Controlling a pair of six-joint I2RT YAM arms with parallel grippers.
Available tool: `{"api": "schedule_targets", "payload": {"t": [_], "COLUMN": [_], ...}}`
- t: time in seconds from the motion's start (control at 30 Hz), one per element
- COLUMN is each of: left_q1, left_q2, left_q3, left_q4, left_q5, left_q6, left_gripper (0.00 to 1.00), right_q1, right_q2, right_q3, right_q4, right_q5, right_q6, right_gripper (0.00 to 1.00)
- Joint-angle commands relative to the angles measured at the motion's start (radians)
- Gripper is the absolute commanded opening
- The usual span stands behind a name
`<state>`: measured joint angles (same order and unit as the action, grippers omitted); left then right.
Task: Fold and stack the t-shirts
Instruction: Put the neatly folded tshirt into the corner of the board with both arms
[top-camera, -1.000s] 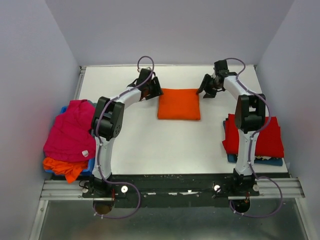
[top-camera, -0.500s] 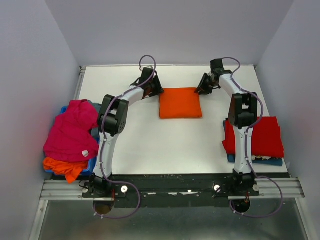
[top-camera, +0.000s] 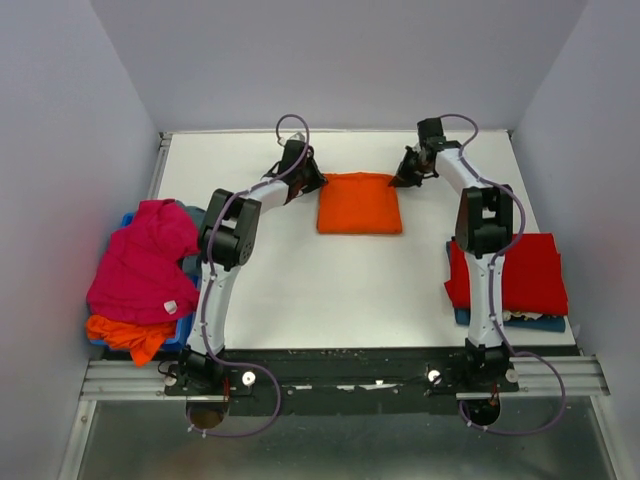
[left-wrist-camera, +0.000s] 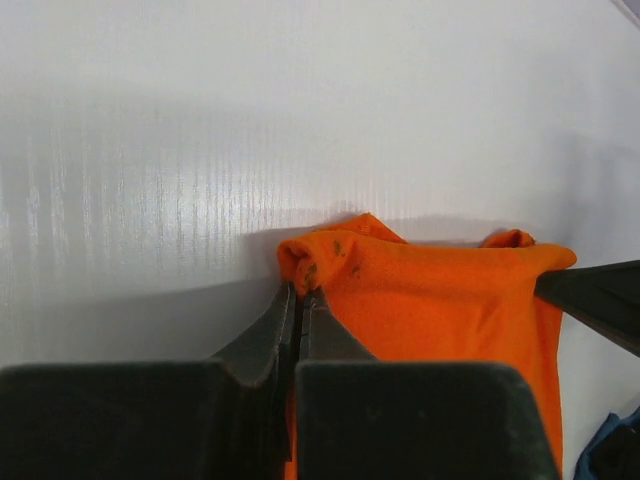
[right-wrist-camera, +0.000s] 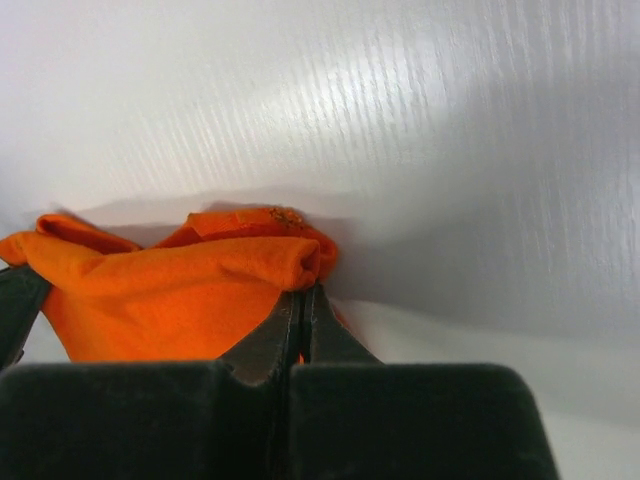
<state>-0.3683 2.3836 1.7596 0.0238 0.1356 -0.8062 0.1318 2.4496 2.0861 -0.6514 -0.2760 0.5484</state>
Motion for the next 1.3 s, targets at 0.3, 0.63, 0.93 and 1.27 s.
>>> {"api": "schedule_targets", "payload": {"t": [0.3, 0.63, 0.93, 1.27], "left_q1": [-0.020, -0.239, -0.633, -0.903], "left_q2": [-0.457, -0.871, -0.959, -0.770], "left_q3": [-0.429, -0.690, -0.695, -0.551], "left_q4": [0.330, 0.378, 0.372, 0.447], "left_q5": [-0.083, -0.299, -0.530, -0.616], "left_q6": [0.122, 0.160, 0.131, 0.208], "left_gripper": [0.00, 0.00, 0.00, 0.00], "right_q1": [0.008, -0.007, -0.204, -0.259], "right_q2": [-0.515, -1.007, -1.438, -1.580], "right_q3": [-0.403, -0.731, -0.817, -0.845], "right_q4": [0.191, 0.057, -0.267, -0.451], "right_q5": [0.001, 0.252, 0.509, 0.989], "right_q6": [-0.080, -0.067, -0.047, 0.042], "right_gripper": [0.01, 0.01, 0.01, 0.01]}}
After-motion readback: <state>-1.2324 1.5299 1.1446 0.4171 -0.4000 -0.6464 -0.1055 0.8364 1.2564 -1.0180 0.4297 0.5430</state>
